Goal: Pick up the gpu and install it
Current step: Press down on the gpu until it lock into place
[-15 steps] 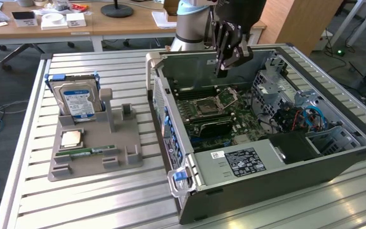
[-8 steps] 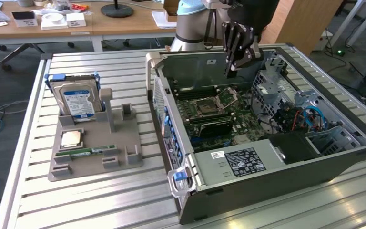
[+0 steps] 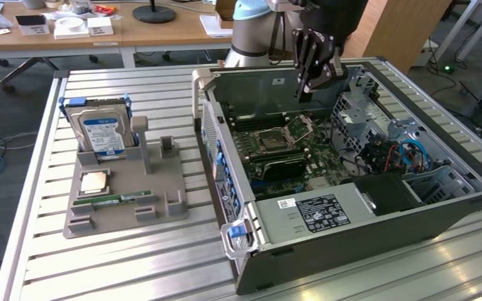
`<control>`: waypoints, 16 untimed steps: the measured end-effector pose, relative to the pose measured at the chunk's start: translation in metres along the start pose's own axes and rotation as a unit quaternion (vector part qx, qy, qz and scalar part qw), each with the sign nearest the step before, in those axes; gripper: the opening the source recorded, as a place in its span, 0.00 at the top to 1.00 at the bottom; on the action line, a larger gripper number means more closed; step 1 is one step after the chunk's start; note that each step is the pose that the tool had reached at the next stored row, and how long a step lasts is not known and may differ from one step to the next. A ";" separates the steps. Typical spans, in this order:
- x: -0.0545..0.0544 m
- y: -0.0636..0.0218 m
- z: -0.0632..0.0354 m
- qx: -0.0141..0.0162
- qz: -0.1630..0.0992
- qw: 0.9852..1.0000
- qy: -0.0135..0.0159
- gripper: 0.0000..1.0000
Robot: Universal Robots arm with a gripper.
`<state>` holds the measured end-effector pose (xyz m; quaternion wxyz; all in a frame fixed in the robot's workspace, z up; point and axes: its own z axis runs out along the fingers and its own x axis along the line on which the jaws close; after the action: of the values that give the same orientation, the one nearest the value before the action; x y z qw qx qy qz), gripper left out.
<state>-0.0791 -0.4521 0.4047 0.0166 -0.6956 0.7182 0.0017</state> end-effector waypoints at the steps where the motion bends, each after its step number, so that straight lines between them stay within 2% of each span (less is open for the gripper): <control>1: 0.000 0.0000 0.0000 0.000 0.000 1.000 0.000 0.89; 8: 0.000 0.0000 0.0009 0.000 0.000 1.000 0.000 0.89; 16: 0.000 0.0003 0.0151 0.000 0.000 1.000 0.000 0.89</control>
<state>-0.0791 -0.4521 0.3896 0.0166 -0.6956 0.7182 0.0017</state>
